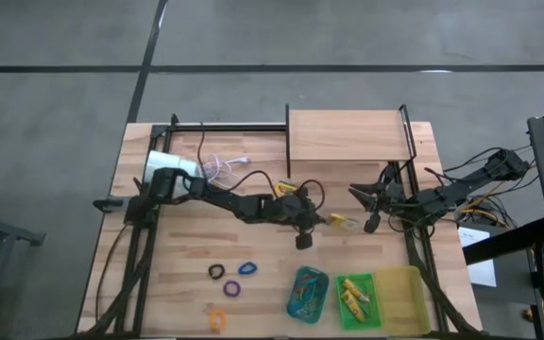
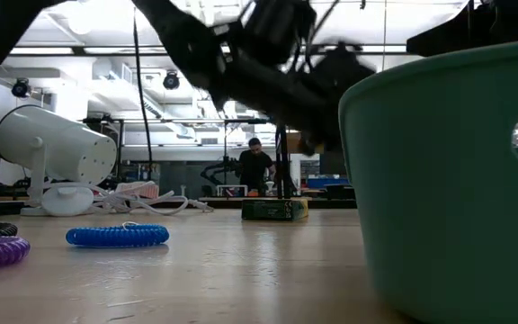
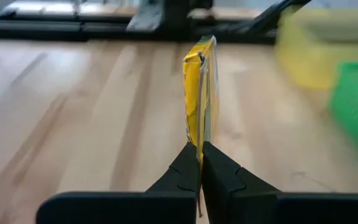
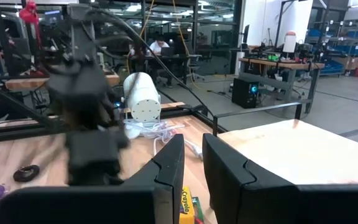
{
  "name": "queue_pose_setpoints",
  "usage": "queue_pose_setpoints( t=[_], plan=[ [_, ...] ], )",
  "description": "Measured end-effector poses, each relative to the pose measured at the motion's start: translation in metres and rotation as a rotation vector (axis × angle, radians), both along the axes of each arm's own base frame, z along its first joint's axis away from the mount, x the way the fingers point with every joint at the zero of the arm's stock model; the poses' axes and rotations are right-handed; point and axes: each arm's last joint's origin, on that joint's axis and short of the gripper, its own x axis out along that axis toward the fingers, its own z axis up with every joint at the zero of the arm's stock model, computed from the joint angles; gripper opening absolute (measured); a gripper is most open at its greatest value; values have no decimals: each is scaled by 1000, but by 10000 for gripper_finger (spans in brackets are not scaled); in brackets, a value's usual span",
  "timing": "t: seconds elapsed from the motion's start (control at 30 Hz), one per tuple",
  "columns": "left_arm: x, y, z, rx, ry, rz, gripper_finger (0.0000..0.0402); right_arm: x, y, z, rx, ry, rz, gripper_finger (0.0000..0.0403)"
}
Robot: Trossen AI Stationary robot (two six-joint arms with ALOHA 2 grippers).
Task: Pick & Place Office Desk Supplies
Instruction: Put the crayon box into the green bin
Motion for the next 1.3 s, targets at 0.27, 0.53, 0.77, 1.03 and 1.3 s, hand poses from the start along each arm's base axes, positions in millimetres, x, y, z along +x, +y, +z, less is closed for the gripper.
queue_pose_setpoints(
  t=[0.27,0.53,0.77,1.03,1.3],
  plan=[
    [11,6,-18,-63,18,44,30,0,0,0,0,0,0,54],
    [9,8,-21,-117,45,82,107,0,0,0,0,0,1,54],
    [8,9,-23,-219,70,145,124,0,0,0,0,0,0,54],
    [4,7,-29,-324,139,201,124,0,0,0,0,0,0,54],
    [3,7,-29,-390,154,244,165,0,0,0,0,0,1,54]
  ],
)
